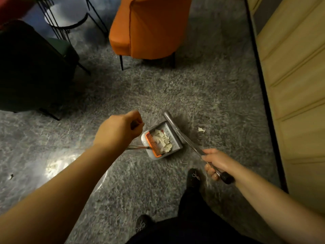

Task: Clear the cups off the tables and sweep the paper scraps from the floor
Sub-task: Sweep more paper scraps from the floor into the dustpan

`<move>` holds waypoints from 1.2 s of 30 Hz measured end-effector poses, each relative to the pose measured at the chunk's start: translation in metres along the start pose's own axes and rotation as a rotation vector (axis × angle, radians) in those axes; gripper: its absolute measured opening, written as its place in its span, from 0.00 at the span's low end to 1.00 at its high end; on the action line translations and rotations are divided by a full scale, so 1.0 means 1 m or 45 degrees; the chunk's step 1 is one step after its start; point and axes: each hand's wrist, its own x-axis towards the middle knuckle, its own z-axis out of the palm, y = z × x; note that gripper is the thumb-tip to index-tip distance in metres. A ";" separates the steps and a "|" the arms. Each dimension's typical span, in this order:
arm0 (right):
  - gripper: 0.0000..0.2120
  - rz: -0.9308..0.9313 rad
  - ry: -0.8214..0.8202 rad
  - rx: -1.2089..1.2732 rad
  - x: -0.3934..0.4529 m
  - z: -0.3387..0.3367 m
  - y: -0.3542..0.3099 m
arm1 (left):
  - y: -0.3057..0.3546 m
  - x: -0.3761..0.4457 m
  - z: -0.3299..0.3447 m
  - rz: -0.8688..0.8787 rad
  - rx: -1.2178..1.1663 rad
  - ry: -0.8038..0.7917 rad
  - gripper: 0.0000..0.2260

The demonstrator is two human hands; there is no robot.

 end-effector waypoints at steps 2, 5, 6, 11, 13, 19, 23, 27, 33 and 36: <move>0.19 0.014 0.024 0.026 0.009 -0.035 -0.014 | 0.030 0.032 0.015 0.026 0.017 -0.023 0.04; 0.17 0.010 0.088 0.011 0.024 -0.085 -0.034 | 0.078 0.080 0.037 0.054 0.021 -0.064 0.05; 0.15 0.002 0.105 0.014 0.028 -0.099 -0.040 | 0.094 0.095 0.045 0.062 0.034 -0.080 0.05; 0.07 -0.001 0.190 0.025 0.050 -0.158 -0.063 | 0.144 0.154 0.075 0.062 0.068 -0.191 0.05; 0.09 0.008 0.190 0.033 0.064 -0.184 -0.074 | 0.161 0.176 0.089 0.061 0.086 -0.221 0.05; 0.18 0.057 0.238 -0.018 0.111 -0.230 -0.082 | 0.188 0.214 0.119 0.069 0.184 -0.283 0.07; 0.11 0.089 0.229 -0.064 0.133 -0.231 -0.078 | 0.193 0.227 0.125 0.041 0.186 -0.267 0.07; 0.09 0.092 0.136 -0.239 0.136 -0.214 -0.073 | 0.195 0.226 0.127 0.036 0.220 -0.288 0.07; 0.08 0.095 -0.022 -0.330 0.114 -0.194 -0.076 | 0.199 0.225 0.130 0.039 0.228 -0.272 0.07; 0.05 0.110 -0.127 -0.303 0.101 -0.193 -0.084 | 0.194 0.220 0.127 0.040 0.212 -0.248 0.06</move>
